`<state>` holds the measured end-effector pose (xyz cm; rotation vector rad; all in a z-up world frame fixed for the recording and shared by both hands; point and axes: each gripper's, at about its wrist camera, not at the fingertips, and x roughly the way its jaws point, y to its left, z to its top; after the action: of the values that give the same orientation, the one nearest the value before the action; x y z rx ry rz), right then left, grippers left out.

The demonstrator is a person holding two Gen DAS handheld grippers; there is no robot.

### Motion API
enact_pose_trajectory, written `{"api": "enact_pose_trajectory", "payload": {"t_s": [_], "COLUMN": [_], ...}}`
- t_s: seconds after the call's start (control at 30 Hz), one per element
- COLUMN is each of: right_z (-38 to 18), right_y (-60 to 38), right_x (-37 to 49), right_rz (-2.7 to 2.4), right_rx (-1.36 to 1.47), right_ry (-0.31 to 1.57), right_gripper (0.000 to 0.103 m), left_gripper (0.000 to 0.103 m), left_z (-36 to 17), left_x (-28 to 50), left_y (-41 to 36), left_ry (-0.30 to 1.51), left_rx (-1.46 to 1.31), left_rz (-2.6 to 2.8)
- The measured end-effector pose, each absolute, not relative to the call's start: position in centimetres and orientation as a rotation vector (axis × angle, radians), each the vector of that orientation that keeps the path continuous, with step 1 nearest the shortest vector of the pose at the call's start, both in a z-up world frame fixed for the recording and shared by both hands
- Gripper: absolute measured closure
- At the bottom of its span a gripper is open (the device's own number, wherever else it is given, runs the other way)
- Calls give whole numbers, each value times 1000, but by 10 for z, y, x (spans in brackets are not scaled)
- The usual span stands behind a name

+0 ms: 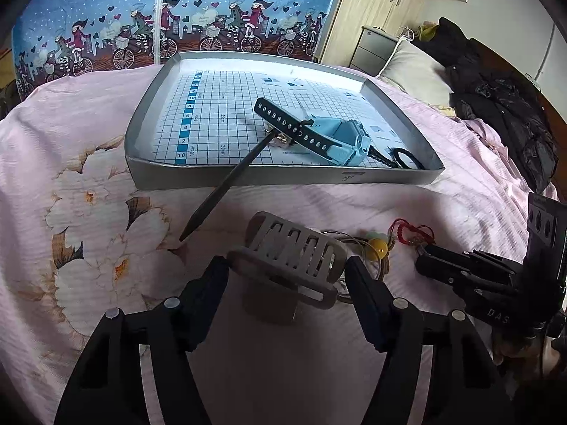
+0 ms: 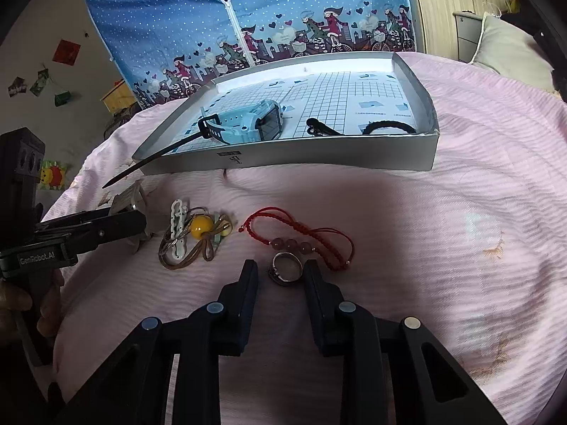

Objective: Organize jewelry
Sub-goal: 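Grasp the silver ring with the right tool while the left tool grasps the white watch stand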

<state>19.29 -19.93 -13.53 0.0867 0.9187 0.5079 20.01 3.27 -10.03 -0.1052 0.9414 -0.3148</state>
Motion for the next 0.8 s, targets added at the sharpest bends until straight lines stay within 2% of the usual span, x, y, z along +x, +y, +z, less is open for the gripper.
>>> {"api": "enact_pose_trajectory", "payload": {"t_s": [0.27,0.33,0.8], "right_z": [-136,-136,-136], "right_y": [-199,-199,-195], "right_x": [193,193,191], "right_rz": [507,508,497], "right_rx": [85,85,58], "right_ry": [919,918,917], "right_gripper": [79,83,82], "left_gripper": [41,41,41], "left_z": [-99,-99,-105], "left_x": [198,198,201], "left_y": [29,28,26], "left_ry": [928,926,956], "left_rx": [-95,-93,-68], "left_rz": [-330,-332,-287]}}
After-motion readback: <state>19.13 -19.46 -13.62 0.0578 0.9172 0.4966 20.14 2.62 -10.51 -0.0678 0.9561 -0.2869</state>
